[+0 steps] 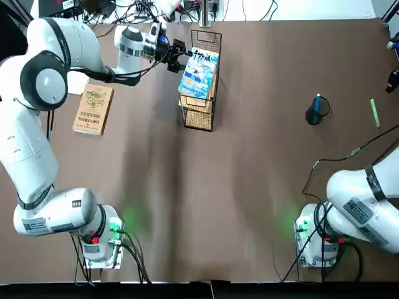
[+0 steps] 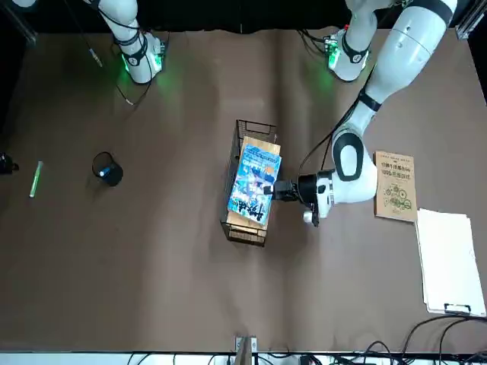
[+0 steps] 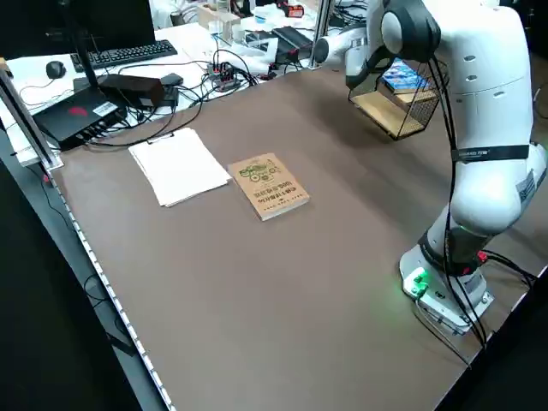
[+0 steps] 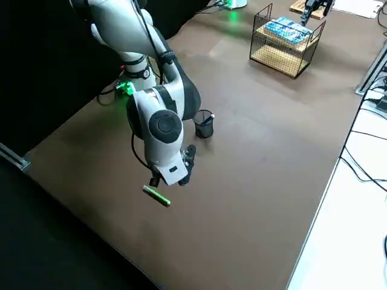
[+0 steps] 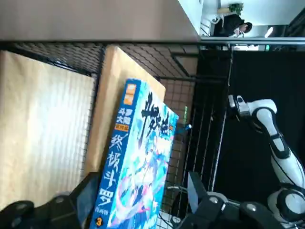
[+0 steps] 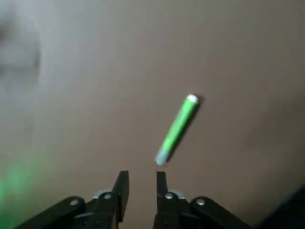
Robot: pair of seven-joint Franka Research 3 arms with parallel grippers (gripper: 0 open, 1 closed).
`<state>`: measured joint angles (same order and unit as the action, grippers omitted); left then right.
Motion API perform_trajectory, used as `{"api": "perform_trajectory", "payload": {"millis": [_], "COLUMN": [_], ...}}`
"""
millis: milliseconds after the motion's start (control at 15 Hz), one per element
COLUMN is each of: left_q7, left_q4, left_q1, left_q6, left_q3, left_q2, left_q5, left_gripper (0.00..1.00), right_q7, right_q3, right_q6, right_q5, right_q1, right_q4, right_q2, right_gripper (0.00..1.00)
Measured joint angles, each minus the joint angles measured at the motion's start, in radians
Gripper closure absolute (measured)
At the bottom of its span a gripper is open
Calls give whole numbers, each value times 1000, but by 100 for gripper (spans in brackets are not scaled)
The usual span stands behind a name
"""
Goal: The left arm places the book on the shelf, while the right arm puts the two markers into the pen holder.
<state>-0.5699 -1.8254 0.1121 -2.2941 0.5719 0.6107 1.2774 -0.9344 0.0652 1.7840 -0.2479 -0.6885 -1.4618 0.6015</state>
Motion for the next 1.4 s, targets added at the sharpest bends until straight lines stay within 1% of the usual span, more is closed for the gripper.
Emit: {"api": "perform_trajectory", "payload": {"millis": [67,133,200,400,533,600,733,800,1000,1133,1267,1400], "left_q7": [0,0,4,78,159,205,327,438,553,613,677,730], "left_q4": [0,0,0,0,6,9,15,34,114,187,243,265], "left_q1": [0,5,12,25,26,32,70,134,222,243,243,236], "left_q6": [-5,-6,-6,-6,-10,-12,1,107,327,435,515,550], "left_q3": [-13,-26,-33,-37,-40,-43,-46,-47,-49,-50,-50,-49], "left_q2": [-1,-1,-1,-3,-11,-20,-49,-87,-135,-154,-178,-216], "left_q5": [-12,-29,-48,-129,-227,-295,-473,-662,-870,-1013,-1158,-1281], "left_gripper": [12,4,1,1,1,1,0,0,0,0,0,0], "right_q7": [9,18,29,46,47,47,48,69,139,192,232,255], "right_q3": [-1,-2,-4,-14,-16,-16,-15,-14,-14,-13,-15,-17], "right_q6": [20,49,77,159,200,208,211,211,211,229,270,300], "right_q5": [-13,-19,-22,-25,-25,-25,-25,-25,-25,-25,-25,-25], "right_q1": [0,0,0,-11,-27,-33,-35,-35,-34,-34,-36,-41], "right_q4": [0,0,0,-1,-2,-2,-2,-2,-2,-2,-3,-4], "right_q2": [1,3,6,34,58,66,74,77,80,87,109,138], "right_gripper": [69,69,69,69,69,68,68,68,66,63,61,60]}}
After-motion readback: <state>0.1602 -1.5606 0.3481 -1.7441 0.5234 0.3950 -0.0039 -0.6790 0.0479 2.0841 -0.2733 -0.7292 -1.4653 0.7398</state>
